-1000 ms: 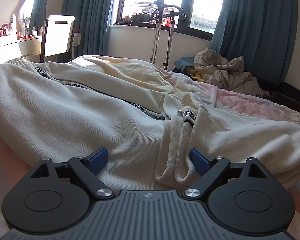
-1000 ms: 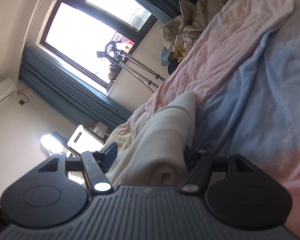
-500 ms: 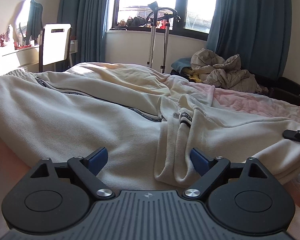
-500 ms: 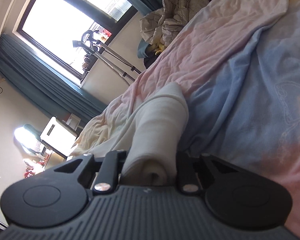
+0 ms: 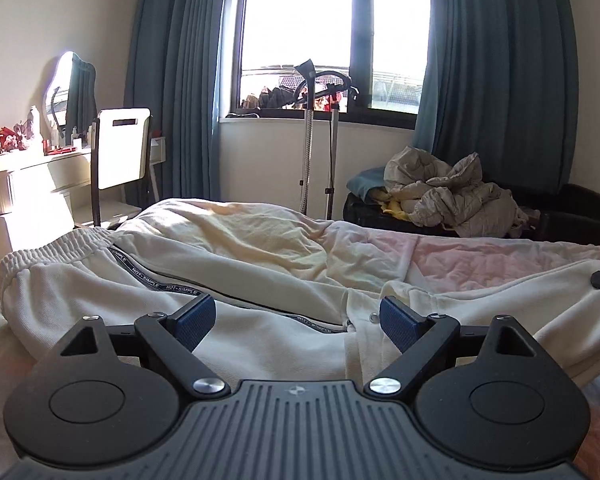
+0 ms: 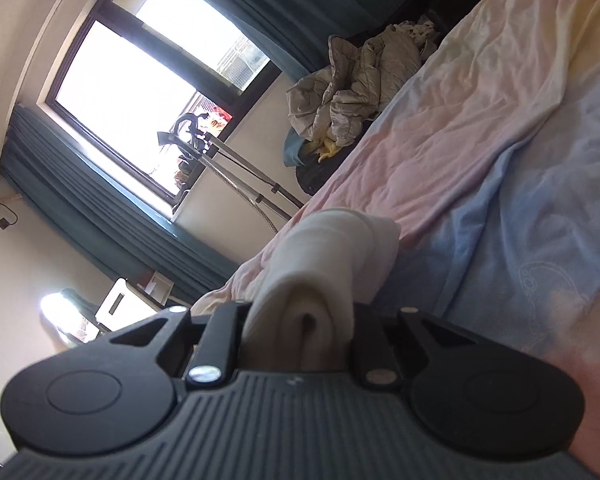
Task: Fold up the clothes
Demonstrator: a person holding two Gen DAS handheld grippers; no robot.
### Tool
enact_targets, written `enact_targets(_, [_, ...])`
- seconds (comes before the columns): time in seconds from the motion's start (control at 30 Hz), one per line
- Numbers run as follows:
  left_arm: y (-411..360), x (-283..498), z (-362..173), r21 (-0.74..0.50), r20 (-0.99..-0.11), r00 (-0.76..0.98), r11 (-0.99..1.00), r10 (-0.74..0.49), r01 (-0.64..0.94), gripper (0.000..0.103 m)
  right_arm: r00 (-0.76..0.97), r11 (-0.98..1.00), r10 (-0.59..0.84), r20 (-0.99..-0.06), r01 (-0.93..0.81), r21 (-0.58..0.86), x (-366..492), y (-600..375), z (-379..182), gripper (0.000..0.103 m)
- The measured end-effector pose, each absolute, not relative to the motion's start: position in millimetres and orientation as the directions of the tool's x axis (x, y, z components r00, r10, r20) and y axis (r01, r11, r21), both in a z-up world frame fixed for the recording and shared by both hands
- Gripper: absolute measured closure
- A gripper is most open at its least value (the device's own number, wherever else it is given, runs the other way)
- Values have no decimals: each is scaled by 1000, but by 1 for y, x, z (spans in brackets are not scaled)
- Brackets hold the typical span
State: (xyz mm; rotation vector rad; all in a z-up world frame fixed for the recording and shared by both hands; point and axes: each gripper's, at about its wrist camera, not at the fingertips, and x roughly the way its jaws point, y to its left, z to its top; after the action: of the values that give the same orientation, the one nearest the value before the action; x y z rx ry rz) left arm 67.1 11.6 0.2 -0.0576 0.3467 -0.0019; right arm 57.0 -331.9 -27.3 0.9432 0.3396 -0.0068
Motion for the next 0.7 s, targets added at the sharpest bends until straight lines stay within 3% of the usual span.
enact_targets(0.1, [-14,91,4,-95,-382,923,995,-36,-1,12,963,595,86,-257,157,788,41,-350,-13,86])
enact_targets(0.3, [-114,110,-18,62,-460,875,977,-154,204,12,982,629,-5,-188,149,763,15,-381,7,86])
enact_targets(0.43, [-152,114,-38,54,-498,840,960,-214,276,12,987,702,-78,-143,156,694,2,-387,21,86])
enact_targets(0.7, [-126,113,-36,33,-473,841,949,-262,314,11,995,839,-97,-32,99,535,-4,-365,38,86])
